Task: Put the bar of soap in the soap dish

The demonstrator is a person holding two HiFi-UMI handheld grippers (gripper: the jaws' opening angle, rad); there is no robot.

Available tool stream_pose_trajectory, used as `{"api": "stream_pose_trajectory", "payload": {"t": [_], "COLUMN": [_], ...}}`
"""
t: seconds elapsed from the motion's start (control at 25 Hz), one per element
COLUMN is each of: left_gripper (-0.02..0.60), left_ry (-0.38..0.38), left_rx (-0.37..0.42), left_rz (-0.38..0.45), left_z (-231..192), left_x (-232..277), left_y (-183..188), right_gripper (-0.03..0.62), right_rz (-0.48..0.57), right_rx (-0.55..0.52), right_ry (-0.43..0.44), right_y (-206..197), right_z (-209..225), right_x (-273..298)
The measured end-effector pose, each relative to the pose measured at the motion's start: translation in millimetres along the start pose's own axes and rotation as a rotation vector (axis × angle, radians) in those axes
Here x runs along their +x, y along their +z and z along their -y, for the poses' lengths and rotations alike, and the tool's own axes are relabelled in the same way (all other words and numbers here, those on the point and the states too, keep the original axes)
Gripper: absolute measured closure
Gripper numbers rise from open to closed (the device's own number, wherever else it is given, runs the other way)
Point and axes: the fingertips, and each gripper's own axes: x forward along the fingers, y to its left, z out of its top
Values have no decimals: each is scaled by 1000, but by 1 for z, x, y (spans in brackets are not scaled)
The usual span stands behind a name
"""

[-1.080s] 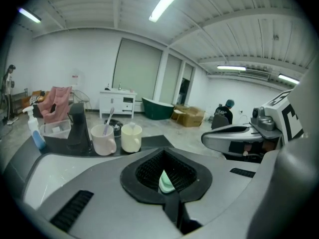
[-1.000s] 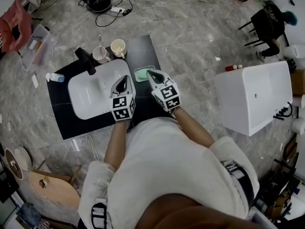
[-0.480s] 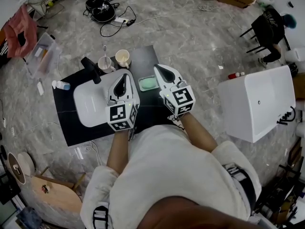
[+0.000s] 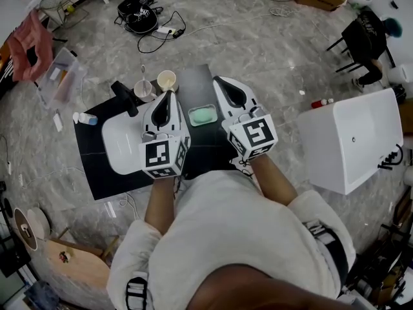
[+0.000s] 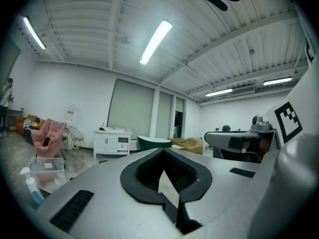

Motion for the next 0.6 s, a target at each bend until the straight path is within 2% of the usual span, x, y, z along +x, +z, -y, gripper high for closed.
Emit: {"api": "stream_pose_trajectory", "payload": {"t": [0.16,0.48,0.6], "left_gripper": [565,565,565], "left_ry": [-1,8,17], "left_rx": [27,73,67], "left_rz": [19,38,42], "left_z": [6,10,8], "left_x": [0,-1,-2], "left_y": [13,12,13], "right_gripper": [600,600,600], "right_rz": [13,19,28], "right_rx": [-33,-49,-50], "right_ry": [-17,-36,-40], "right_y": [5,7,9], "right_z": [3,11,14], "right_x": [-2,-3,-5]}}
